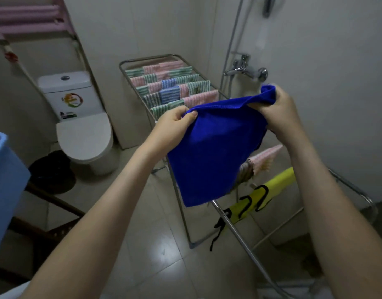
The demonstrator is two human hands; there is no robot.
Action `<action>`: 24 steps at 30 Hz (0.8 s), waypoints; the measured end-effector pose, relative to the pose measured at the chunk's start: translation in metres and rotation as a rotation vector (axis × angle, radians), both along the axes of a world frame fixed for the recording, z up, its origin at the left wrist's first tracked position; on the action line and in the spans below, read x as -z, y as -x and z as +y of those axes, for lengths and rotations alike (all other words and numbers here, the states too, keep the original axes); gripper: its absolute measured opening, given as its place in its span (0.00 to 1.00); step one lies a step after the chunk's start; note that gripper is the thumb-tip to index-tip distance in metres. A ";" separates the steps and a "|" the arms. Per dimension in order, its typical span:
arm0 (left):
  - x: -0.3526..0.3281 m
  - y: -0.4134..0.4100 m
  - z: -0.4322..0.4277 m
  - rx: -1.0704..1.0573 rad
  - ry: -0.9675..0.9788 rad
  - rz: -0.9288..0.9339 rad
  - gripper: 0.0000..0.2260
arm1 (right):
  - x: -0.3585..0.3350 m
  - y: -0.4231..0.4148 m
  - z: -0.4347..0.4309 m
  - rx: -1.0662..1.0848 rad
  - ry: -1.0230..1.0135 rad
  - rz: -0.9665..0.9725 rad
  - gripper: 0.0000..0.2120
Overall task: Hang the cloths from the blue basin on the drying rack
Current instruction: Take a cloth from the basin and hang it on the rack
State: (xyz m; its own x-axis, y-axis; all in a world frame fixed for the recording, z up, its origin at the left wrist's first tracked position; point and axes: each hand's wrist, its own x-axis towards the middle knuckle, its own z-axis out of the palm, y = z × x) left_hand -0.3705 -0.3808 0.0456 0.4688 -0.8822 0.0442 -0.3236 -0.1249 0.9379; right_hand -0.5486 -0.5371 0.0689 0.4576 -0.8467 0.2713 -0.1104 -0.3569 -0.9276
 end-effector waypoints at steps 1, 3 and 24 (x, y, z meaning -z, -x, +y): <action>-0.001 0.012 -0.002 0.016 -0.005 0.003 0.13 | 0.000 0.012 -0.002 0.005 -0.013 -0.018 0.14; -0.003 0.039 -0.008 0.034 -0.011 0.011 0.13 | 0.003 0.037 -0.010 0.027 -0.007 -0.026 0.13; 0.044 0.210 -0.027 0.124 -0.338 -0.054 0.15 | 0.100 0.192 -0.045 0.116 -0.236 0.203 0.17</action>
